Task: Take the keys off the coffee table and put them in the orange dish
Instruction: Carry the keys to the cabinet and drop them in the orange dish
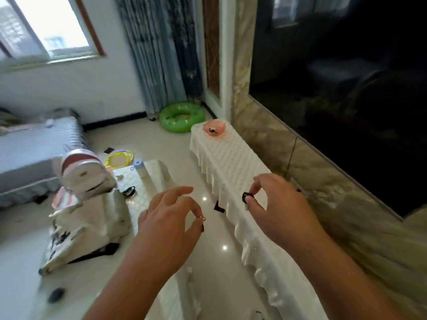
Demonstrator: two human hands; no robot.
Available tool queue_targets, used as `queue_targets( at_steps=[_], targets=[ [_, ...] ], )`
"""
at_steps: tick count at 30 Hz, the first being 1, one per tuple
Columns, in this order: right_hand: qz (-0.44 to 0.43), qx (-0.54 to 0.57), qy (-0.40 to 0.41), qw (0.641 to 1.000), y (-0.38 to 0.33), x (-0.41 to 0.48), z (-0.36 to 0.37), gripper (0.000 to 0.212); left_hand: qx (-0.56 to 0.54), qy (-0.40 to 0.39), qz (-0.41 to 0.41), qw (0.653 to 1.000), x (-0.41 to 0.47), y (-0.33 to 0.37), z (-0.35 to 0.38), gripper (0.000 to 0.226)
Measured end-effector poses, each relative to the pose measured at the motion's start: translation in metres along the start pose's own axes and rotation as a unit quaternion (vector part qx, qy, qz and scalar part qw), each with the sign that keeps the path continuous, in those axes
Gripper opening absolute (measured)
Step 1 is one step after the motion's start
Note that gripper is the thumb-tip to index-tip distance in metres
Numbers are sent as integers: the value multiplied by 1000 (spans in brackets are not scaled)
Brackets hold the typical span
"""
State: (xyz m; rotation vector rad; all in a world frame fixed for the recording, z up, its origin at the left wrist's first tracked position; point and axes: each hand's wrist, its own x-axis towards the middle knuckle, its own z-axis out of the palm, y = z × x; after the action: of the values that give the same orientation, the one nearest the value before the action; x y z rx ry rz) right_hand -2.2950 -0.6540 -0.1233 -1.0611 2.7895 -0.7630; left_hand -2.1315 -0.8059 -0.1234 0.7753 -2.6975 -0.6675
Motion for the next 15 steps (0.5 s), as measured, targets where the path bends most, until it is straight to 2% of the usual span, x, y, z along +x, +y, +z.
queue_targets(
  at_steps=[7, 15],
  targets=[
    [-82, 46, -26, 995, 26, 95, -3, 10, 16, 78, -84, 993, 55, 21, 2, 5],
    [-134, 40, -86, 986, 35, 146, 6, 12, 5, 101, -133, 986, 82, 27, 20, 6]
  ],
)
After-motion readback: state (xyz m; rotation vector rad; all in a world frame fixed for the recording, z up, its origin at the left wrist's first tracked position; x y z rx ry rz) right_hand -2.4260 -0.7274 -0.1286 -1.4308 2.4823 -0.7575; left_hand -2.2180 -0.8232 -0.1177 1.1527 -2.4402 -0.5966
